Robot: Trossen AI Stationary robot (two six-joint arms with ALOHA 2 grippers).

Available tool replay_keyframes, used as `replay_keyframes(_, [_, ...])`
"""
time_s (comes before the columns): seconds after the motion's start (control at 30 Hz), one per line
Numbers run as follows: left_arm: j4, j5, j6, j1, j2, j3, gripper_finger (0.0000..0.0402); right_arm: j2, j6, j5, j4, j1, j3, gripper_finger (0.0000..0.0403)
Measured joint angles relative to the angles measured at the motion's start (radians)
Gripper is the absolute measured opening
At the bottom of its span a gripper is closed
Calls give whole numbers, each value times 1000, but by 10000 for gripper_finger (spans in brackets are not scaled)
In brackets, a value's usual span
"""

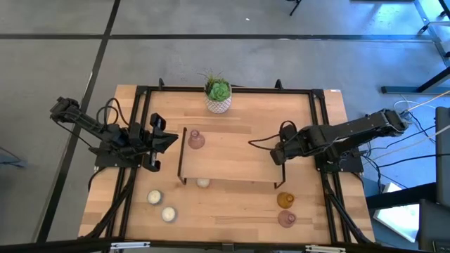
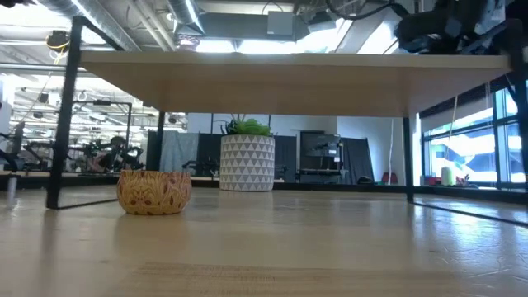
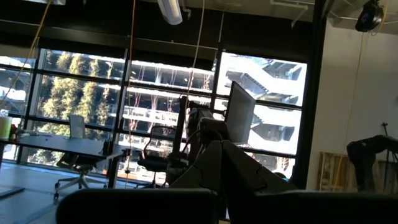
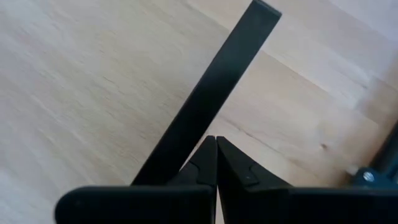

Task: Pick & Place candle stick holders
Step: Adjust the shelf

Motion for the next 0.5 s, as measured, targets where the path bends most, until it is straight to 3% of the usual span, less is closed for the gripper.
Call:
replay_keyframes(0.3, [0, 0, 1, 0, 0, 0, 2, 46, -83, 1, 69, -57, 0, 0])
replay_keyframes(0.5, [0, 0, 13, 0, 0, 0, 2, 47, -107, 57, 71, -91, 0, 0])
